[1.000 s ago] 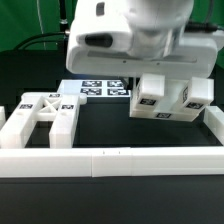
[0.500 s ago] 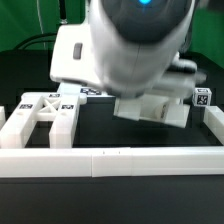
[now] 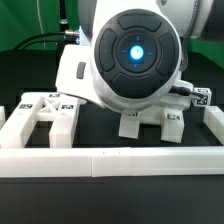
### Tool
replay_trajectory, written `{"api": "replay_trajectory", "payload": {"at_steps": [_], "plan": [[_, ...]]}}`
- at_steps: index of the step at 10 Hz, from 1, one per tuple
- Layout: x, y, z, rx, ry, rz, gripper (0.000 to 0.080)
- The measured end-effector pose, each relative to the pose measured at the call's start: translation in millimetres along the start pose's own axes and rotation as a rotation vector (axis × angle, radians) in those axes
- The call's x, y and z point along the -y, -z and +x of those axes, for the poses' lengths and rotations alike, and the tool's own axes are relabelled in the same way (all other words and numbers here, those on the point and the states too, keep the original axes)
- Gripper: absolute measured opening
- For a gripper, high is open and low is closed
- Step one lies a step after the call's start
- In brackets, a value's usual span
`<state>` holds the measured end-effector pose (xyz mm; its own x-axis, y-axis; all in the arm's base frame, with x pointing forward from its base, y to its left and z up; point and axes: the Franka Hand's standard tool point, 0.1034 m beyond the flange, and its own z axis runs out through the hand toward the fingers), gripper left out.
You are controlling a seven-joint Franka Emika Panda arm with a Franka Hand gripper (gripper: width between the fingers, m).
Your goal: Assemble chair
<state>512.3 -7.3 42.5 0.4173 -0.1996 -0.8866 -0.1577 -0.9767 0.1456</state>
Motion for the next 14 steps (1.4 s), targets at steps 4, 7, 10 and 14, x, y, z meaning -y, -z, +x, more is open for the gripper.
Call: {"api": "replay_trajectory", "payload": {"at_steps": [4,7,10,14], "plan": [[-7.9,12.9,8.3,-0.064,0.019,-0.037,0.0613],[-25.6,35.1,-1.7,-0.115,0.096,-0.075,0.0647],[-20.5,55.2,7.5,-0.381,0.114,-0.056,0.0649],[-35.8,67.3,21.8,-0.672,0.257,-0.056,0.0649]]}}
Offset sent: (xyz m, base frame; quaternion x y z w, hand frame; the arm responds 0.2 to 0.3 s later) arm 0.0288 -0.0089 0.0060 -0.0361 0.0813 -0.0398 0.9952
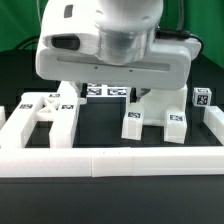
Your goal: Assemble chair
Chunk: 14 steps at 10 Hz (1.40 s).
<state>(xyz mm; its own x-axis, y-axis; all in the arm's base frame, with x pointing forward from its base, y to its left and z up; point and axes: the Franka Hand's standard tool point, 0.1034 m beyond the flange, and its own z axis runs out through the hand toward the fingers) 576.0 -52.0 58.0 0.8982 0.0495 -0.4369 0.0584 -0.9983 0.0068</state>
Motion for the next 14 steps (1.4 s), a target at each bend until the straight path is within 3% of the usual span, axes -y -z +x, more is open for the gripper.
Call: {"api": "replay_trajectory", "payload": {"at_steps": [1,2,4,6,7,9,10,14], "plan": [[-16.5,-1.1,-1.2,-0.059,0.030,-0.001,0.0649],[-30.2,0.0,4.6,-0.157,0.066,-0.019,0.0649],[-37.0,-2.7,3.6,-0.262,0.052,-0.040,0.0649],[-45.1,0.8,11.1,-0.421,0.047,-0.078,0.0649],[-46.4,-4.9,6.7,-0.415,0.034,-0.074,0.0649],[-50.3,-9.7,11.6,-0.350,-0.023,-0.035,0.0649],[-50.2,-11.0,17.4,-0.347,-0.026,-0.033,0.0649],[-45.1,-39.5,26.3,-0.340,-0.022,-0.040,0.0649]]}}
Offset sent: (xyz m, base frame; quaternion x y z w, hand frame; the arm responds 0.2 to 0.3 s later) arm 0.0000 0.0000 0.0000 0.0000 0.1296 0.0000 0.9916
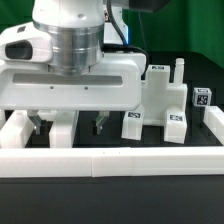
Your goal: Assemble chair
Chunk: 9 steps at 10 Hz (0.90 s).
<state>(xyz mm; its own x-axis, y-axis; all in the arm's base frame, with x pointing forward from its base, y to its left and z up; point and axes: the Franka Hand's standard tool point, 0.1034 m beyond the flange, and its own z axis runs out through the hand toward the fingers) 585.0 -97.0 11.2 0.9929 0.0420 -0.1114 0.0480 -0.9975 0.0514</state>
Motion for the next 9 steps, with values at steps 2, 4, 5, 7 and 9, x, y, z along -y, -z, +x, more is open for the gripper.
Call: {"api": "replay_trajectory", "payload": {"at_steps": [2,4,5,7,9], "plan": [[-5.3,-6.5,-8.6,0.015,-0.003,0.003,0.0649],[-9.0,-9.9,-13.9,0.023,-0.008,0.006,0.0601],[-8.9,-10.1,-14.0,0.022,-0.010,0.005,0.0601],[-6.5,-10.0,-13.4,0.021,-0.009,0.005,0.0414],[-5.5,-9.4,-12.2,0.018,-0.006,0.004,0.0282]]}}
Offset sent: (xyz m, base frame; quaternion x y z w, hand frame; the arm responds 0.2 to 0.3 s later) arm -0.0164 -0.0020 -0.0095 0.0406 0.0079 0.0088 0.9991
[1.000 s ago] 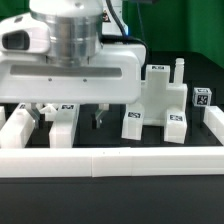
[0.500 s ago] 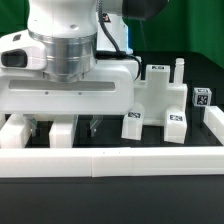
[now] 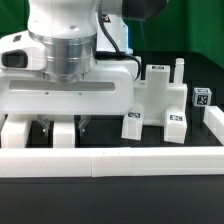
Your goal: Assemble chair
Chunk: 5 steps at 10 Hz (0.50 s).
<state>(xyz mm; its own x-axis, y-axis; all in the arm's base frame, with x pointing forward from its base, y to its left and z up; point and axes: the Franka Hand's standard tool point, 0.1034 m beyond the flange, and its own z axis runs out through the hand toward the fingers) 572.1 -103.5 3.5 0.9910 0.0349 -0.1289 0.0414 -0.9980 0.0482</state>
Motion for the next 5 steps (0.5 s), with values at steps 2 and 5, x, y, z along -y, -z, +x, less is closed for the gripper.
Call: {"api": "replay_trajectory", "payload": {"at_steps": [2,5], "plan": [[3.3,4.5,2.1,-0.005,0.003,0.001,0.0283],[9.6,50.8,6.8,-0.039,0.023,0.002,0.0283]]}}
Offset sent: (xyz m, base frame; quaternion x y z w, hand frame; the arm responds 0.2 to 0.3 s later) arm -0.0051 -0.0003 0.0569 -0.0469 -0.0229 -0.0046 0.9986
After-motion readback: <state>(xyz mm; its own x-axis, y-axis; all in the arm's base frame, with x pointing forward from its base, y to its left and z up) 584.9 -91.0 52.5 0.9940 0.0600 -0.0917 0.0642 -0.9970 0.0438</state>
